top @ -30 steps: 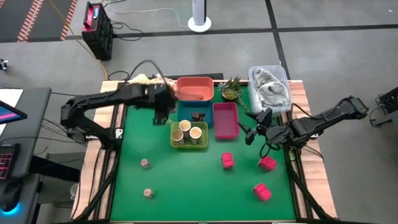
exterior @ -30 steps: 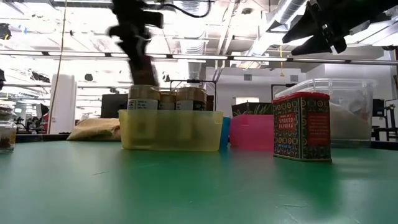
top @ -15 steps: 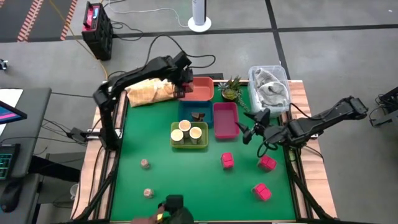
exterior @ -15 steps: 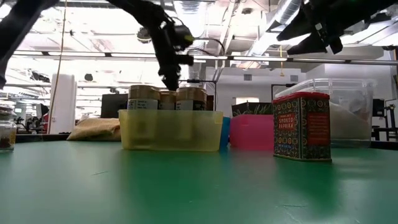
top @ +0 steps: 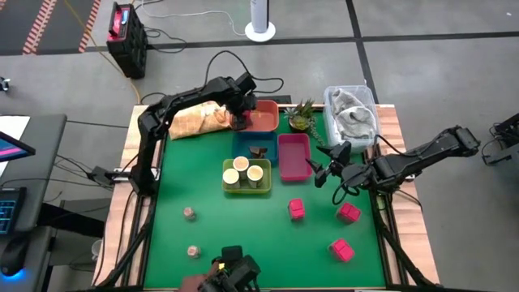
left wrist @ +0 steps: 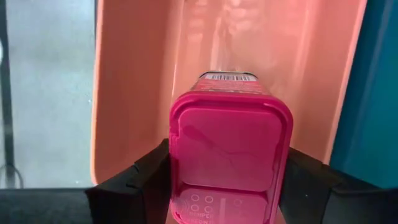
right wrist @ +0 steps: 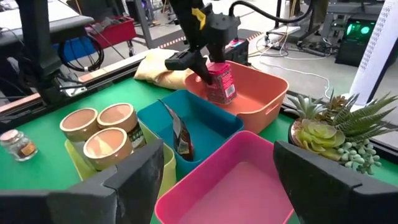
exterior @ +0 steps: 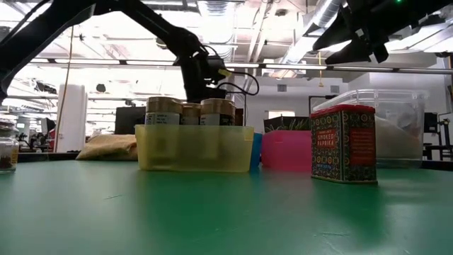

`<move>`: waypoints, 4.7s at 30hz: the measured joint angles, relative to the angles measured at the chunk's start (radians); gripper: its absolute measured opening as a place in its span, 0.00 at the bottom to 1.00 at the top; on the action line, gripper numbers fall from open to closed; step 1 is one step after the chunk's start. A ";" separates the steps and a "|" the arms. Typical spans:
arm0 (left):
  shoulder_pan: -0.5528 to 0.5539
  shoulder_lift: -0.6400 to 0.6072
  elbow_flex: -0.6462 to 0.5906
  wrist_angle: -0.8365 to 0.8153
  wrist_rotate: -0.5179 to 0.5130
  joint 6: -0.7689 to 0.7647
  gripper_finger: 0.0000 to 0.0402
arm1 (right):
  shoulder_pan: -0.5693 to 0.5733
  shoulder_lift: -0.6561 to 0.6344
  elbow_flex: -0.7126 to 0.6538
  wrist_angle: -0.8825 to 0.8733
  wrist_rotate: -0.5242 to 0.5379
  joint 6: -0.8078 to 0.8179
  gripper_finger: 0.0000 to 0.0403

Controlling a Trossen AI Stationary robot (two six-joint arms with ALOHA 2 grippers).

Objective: Sort spices by type
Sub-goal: Put the left red seasoning can into the orange bin

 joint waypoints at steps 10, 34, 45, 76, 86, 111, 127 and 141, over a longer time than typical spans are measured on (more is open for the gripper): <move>0.033 0.000 -0.001 0.006 -0.002 -0.450 0.56 | 0.004 0.000 0.000 0.028 0.000 -0.020 0.81; 0.033 0.000 -0.002 0.023 -0.015 -0.951 0.56 | 0.031 0.000 0.000 0.136 0.000 -0.161 0.81; 0.013 0.000 -0.002 -0.011 -0.056 -1.036 0.56 | 0.031 -0.010 0.021 0.138 -0.035 -0.240 0.81; -0.025 -0.004 0.024 -0.026 -0.117 -0.914 0.71 | 0.031 -0.013 0.029 0.118 -0.082 -0.258 0.81; -0.075 -0.006 0.236 -0.034 -0.201 -0.622 0.71 | 0.031 -0.014 0.029 0.111 -0.082 -0.258 0.81; -0.760 -0.019 0.276 -0.050 0.021 -0.045 0.71 | 0.215 -0.216 0.030 -0.522 0.077 0.273 0.81; -0.846 0.150 0.266 0.127 0.122 0.111 0.71 | 0.229 -0.228 0.030 -0.626 0.088 0.348 0.81; -0.809 0.186 0.264 0.263 0.185 0.168 0.71 | 0.239 -0.229 0.030 -0.590 0.109 0.343 0.81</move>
